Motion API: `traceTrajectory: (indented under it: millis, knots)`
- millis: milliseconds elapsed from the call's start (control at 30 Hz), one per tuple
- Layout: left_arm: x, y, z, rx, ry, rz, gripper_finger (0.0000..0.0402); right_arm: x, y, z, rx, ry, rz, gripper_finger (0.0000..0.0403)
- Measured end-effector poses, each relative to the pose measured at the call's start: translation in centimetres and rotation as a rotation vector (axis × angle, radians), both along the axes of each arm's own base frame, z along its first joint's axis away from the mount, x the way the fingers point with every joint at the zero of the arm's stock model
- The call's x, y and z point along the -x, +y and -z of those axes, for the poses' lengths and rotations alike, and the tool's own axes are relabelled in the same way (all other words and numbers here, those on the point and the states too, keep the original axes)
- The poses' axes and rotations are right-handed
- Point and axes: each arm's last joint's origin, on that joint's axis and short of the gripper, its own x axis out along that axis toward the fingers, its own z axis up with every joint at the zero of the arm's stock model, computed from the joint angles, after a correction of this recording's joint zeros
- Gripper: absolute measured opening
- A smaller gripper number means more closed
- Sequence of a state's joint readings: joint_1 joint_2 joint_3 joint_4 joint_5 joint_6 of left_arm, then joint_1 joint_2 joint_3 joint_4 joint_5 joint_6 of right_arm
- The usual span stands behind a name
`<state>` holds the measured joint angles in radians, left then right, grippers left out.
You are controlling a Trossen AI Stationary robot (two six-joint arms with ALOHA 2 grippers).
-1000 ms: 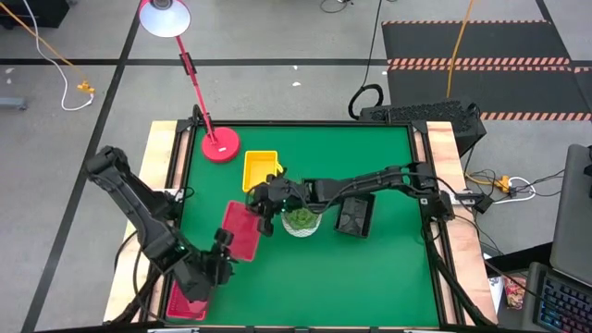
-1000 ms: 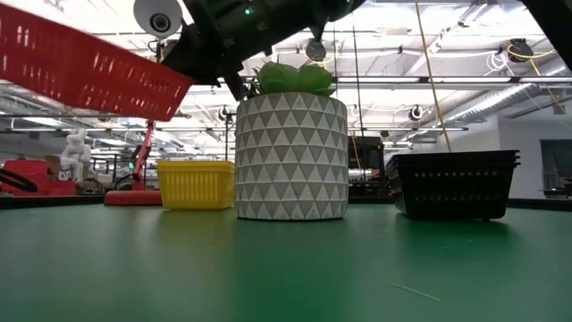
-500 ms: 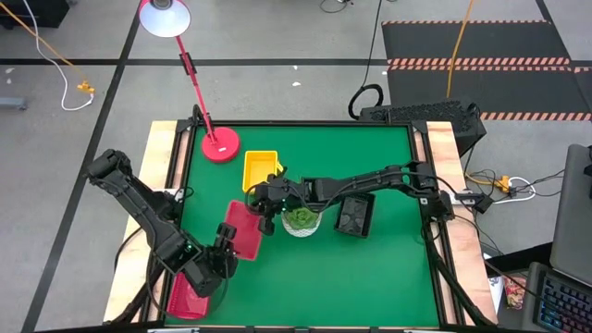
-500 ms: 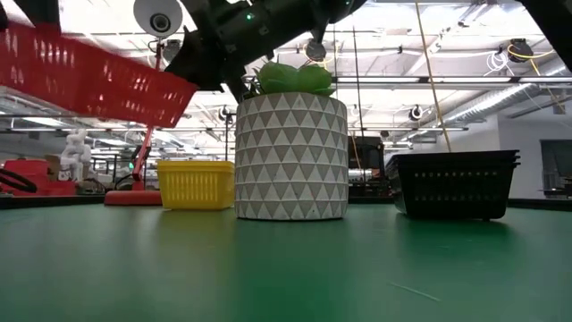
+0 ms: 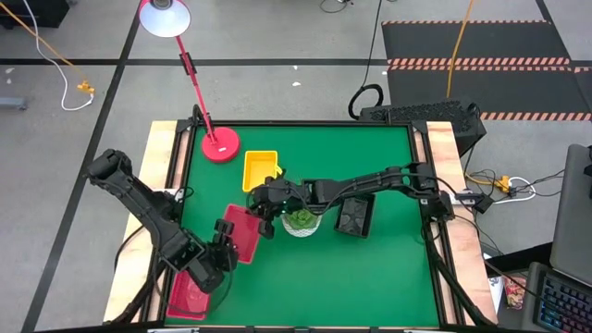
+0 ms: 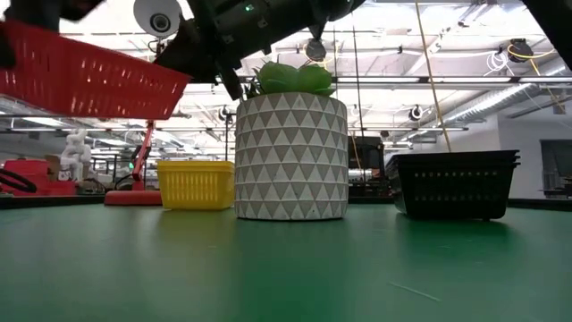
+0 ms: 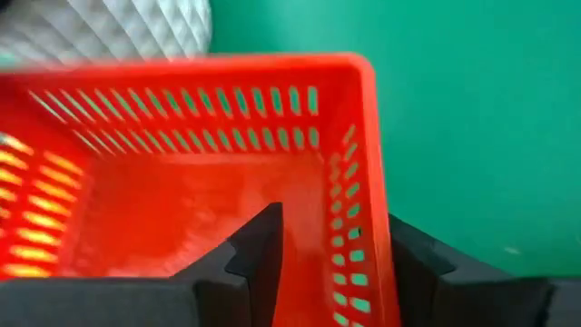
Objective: Stack baskets by color
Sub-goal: Stack the right red bin on top of the left red bin
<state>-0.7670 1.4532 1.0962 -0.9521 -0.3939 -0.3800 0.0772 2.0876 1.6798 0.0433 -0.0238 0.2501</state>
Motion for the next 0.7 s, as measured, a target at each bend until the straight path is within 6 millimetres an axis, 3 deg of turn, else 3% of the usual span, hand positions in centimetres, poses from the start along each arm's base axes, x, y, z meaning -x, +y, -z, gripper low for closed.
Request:
traceTrajectory:
  millis: [133,300,567,700]
  knots:
    - [0.5,0.2,0.9,0.029,0.072,-0.014,0.0117,0.0,0.1,0.1,0.007,0.002,-0.011,0.0009]
    - [0.5,0.0,0.6,0.062,0.084,-0.009,0.0016,0.0,0.1,0.1,0.068,0.000,-0.040,0.0018]
    - [0.1,-0.3,-1.2,0.202,0.169,0.002,0.0004,0.2,0.4,0.1,0.117,0.006,-0.085,0.0112]
    - [0.3,0.2,-1.9,0.185,0.220,-0.057,0.0003,0.2,0.6,0.2,0.149,0.010,-0.102,0.0166]
